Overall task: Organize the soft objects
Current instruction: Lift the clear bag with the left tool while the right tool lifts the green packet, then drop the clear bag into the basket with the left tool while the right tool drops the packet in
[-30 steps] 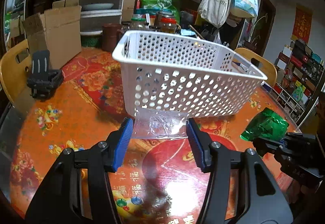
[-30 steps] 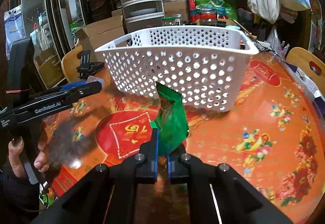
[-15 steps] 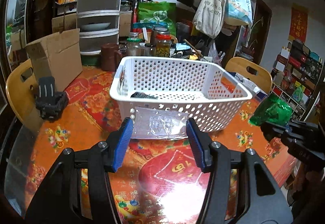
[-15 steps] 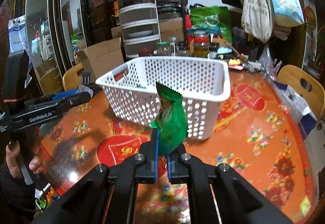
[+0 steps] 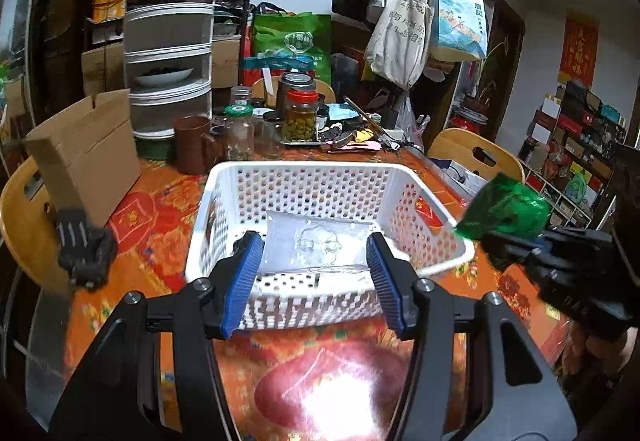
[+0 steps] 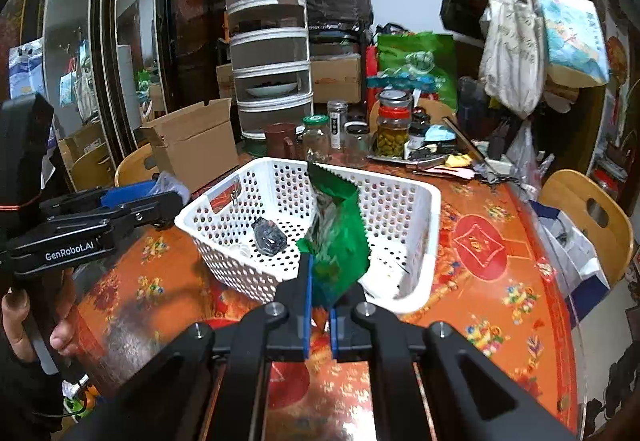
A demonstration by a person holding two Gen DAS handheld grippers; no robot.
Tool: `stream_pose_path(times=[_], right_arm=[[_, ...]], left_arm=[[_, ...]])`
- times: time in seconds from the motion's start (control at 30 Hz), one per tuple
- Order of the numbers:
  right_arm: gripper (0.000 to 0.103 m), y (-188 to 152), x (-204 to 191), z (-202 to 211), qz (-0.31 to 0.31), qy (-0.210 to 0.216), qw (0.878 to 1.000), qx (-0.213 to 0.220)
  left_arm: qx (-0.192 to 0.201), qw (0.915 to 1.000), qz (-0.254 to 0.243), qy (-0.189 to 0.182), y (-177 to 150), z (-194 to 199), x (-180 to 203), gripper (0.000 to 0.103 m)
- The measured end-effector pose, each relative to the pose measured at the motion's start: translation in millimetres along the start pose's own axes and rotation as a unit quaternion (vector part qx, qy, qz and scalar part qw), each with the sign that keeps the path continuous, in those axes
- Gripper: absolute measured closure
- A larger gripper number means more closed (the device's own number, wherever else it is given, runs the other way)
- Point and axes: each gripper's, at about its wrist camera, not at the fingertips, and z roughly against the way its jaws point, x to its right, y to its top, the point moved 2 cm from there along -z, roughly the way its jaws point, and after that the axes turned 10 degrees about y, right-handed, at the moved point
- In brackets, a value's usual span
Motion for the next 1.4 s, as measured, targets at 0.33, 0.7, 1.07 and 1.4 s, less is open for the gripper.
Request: stream_pose_path(times=[0.33, 0.7, 1.07, 1.4], right_arm=[[0.098, 36.3, 27.6, -71.6, -0.037, -0.001, 0.997, -0.066], [0.098, 28.6, 58.4, -142.7, -0.075, -0.013, 0.986, -0.146], [0.098, 13.9, 74.3, -172.6, -0.089, -0.018, 0.978, -0.189], [0.096, 13.7, 80.3, -171.9, -0.092, -0.014, 0.979, -0.181]], left_arm=[[-0.068, 0.9976, 0.004, 0.011, 49.9, -78.2, 9.3, 0.051], [-0.168, 0.9852, 0.018, 0.027, 27.1, -174.0, 0.0, 0.051], [-0.217, 0.9751, -0.001, 0.045, 3.2, -220.7, 5.9, 0.051], [-0.224, 0.9731, 0.007, 0.052, -2.3, -226.8, 5.6, 0.051]])
